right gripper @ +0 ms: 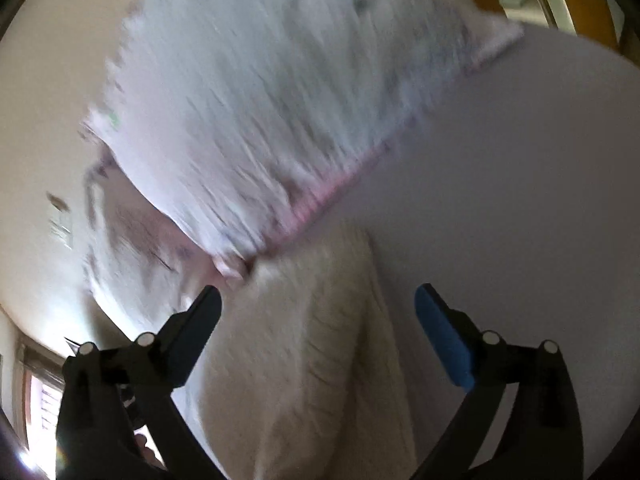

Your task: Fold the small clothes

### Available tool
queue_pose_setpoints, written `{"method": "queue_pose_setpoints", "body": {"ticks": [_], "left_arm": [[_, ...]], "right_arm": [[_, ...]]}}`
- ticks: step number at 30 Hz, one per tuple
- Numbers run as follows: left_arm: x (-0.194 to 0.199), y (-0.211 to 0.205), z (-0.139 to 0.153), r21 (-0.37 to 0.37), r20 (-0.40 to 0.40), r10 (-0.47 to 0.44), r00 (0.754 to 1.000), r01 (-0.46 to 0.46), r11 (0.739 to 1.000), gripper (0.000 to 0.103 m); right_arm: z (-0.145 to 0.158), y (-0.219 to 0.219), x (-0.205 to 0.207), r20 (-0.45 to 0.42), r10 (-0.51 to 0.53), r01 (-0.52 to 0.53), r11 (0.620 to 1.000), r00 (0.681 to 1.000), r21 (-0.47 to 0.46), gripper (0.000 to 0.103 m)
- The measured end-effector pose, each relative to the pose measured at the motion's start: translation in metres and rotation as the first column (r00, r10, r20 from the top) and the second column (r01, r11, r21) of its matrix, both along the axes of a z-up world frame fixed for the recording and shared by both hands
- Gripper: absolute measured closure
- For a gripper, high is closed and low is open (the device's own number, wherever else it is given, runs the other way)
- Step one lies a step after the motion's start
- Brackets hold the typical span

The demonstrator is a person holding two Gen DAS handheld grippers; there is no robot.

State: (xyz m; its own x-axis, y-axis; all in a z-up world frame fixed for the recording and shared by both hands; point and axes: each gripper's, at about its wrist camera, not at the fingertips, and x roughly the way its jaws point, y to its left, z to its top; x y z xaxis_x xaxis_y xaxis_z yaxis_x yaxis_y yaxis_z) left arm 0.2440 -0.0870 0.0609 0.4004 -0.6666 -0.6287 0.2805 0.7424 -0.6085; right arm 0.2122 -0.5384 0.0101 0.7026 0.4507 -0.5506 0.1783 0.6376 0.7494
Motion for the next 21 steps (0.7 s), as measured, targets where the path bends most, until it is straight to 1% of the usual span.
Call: {"method": "queue_pose_setpoints", "body": {"ticks": [1,3,4,6,7,8,9,10,11,12,13,14,15,16,17,18,19,20,21], "left_arm": [[0.004,-0.004,-0.009,0.047,-0.022,0.017,1.000,-0.016,0.999,0.057],[0.006,-0.002,-0.025,0.094,-0.064,0.039,0.997,-0.033,0.995,0.057],[0.007,-0.001,-0.032,0.102,-0.080,0.044,0.996,-0.036,0.994,0.057],[0.001,-0.012,-0.039,0.097,-0.076,0.036,0.996,-0.029,0.995,0.056],[-0.009,-0.009,-0.043,0.097,-0.066,0.034,0.997,-0.027,0.995,0.055],[-0.009,-0.013,-0.044,0.100,-0.051,0.030,0.998,-0.025,0.995,0.050],[-0.004,-0.023,-0.045,0.095,-0.046,0.024,0.999,-0.019,0.995,0.047],[-0.008,-0.025,-0.040,0.083,-0.047,0.019,0.999,-0.015,0.996,0.047],[-0.005,-0.032,-0.042,0.074,-0.051,0.015,0.999,-0.011,0.997,0.043],[-0.011,-0.032,-0.040,0.083,-0.048,0.023,0.999,-0.019,0.996,0.040],[-0.011,-0.035,-0.043,0.092,-0.041,0.033,0.999,-0.029,0.995,0.038],[-0.008,-0.040,-0.041,0.094,-0.045,0.043,0.998,-0.039,0.995,0.037],[-0.004,-0.044,-0.044,0.088,-0.050,0.051,0.997,-0.047,0.995,0.035],[-0.002,-0.045,-0.048,0.073,-0.057,0.057,0.997,-0.053,0.996,0.034],[0.000,-0.048,-0.050,0.063,-0.064,0.056,0.996,-0.052,0.997,0.033],[0.002,-0.048,-0.054,0.042,-0.077,0.055,0.996,-0.051,0.998,0.033],[0.006,-0.048,-0.058,0.012,-0.097,0.047,0.994,-0.046,0.999,0.033],[0.009,-0.046,-0.061,-0.007,-0.113,0.042,0.993,-0.043,0.999,0.034],[0.012,-0.043,-0.062,-0.027,-0.124,0.032,0.992,-0.035,0.999,0.043]], "right_arm": [[-0.005,0.002,0.004,-0.026,0.022,-0.021,1.000,0.999,0.017,0.006],[-0.014,0.008,0.009,-0.071,0.063,-0.061,0.998,0.995,0.033,0.006],[-0.016,0.012,0.010,-0.083,0.078,-0.076,0.997,0.994,0.022,0.006],[-0.019,0.018,0.011,-0.099,0.096,-0.097,0.995,0.990,-0.006,0.005],[-0.018,0.020,0.010,-0.096,0.101,-0.103,0.995,0.990,-0.018,0.005],[-0.018,0.022,0.010,-0.094,0.112,-0.115,0.993,0.989,-0.024,0.005],[-0.018,0.022,0.009,-0.092,0.117,-0.120,0.993,0.989,-0.023,0.005],[-0.019,0.023,0.009,-0.088,0.126,-0.127,0.992,0.988,-0.012,0.005],[-0.021,0.025,0.008,-0.077,0.152,-0.151,0.988,0.985,0.017,0.007],[-0.022,0.026,0.009,-0.070,0.175,-0.172,0.984,0.982,0.043,0.010],[-0.022,0.030,0.010,-0.064,0.191,-0.189,0.981,0.979,0.046,0.011],[-0.021,0.035,0.009,-0.065,0.200,-0.199,0.980,0.978,0.027,0.012],[-0.020,0.038,0.010,-0.062,0.201,-0.201,0.980,0.978,0.005,0.021],[-0.020,0.041,0.010,-0.067,0.205,-0.206,0.978,0.976,-0.012,0.026],[-0.020,0.043,0.009,-0.068,0.198,-0.201,0.979,0.978,-0.039,0.041],[-0.023,0.046,0.010,-0.068,0.205,-0.208,0.977,0.976,-0.043,0.060],[-0.026,0.047,0.011,-0.059,0.213,-0.214,0.977,0.975,-0.005,0.061],[-0.028,0.046,0.010,-0.047,0.209,-0.208,0.978,0.977,0.008,0.064],[-0.028,0.046,0.008,-0.027,0.205,-0.204,0.979,0.978,0.019,0.066]]}}
